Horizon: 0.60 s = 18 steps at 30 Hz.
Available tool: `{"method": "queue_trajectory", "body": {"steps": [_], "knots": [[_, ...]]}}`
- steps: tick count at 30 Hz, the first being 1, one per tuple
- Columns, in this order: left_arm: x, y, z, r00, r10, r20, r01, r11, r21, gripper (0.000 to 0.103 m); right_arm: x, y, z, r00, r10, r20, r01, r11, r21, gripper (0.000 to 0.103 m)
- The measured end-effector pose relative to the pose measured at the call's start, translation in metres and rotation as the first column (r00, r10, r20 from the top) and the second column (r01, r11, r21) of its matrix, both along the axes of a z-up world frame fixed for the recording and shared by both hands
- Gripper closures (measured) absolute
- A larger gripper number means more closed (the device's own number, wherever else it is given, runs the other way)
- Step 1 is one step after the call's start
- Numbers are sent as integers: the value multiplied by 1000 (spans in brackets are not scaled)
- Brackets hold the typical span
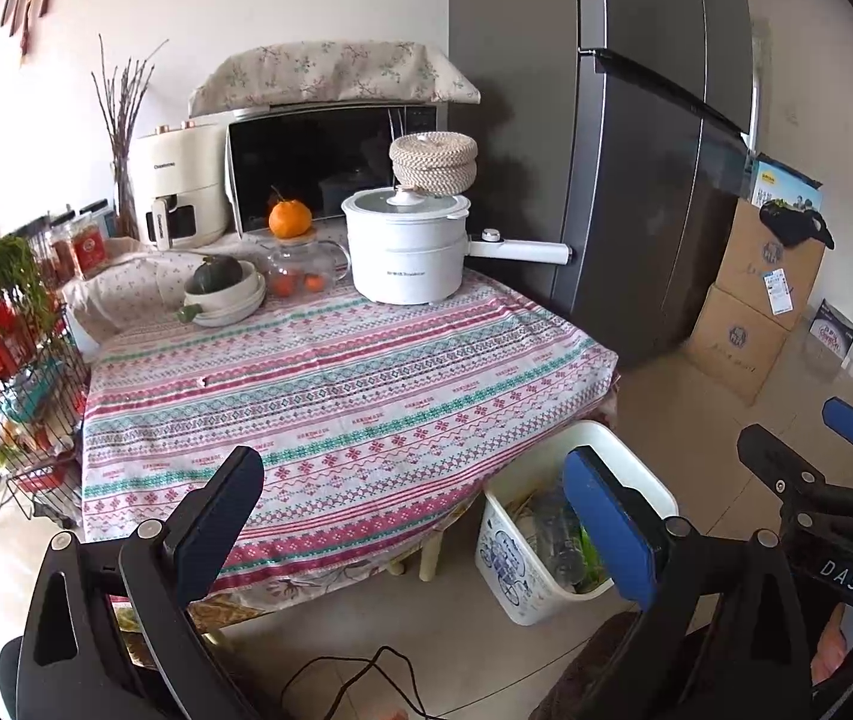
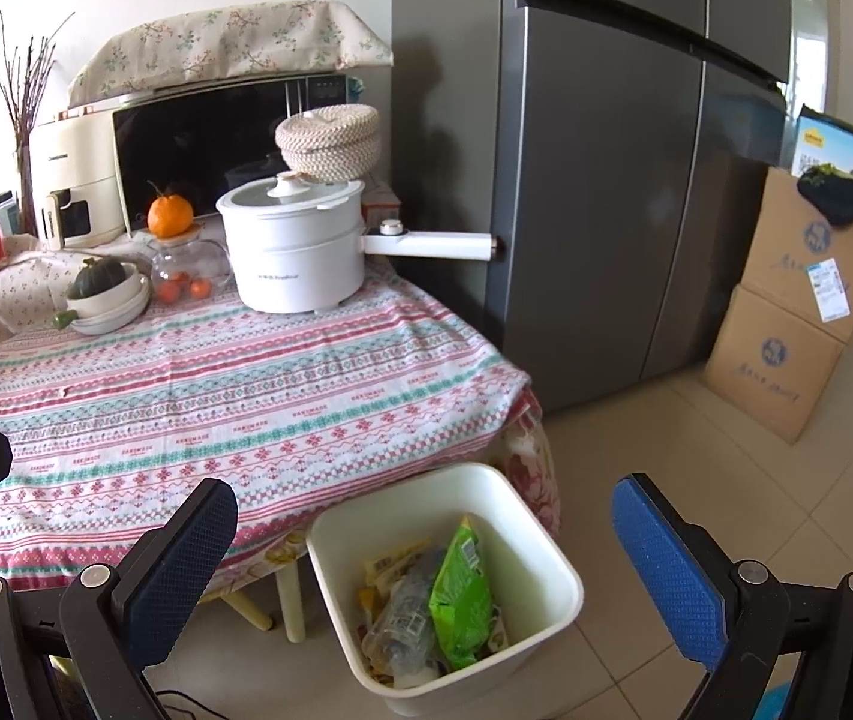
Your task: Collect trash
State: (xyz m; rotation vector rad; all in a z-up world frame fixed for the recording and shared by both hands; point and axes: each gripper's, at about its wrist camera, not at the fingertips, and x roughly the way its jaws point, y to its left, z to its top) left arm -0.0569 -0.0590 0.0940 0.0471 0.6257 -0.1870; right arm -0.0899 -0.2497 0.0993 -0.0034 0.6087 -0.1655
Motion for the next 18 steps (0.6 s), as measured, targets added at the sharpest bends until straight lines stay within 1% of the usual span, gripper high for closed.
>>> {"method": "queue_trajectory", "body": {"steps": [18], "knots": [[-2,-1,-1,1000,-22,-7,22,1000,-9,2,-1,2,1,1000,-6,-3,6,1000,-18,0]]}}
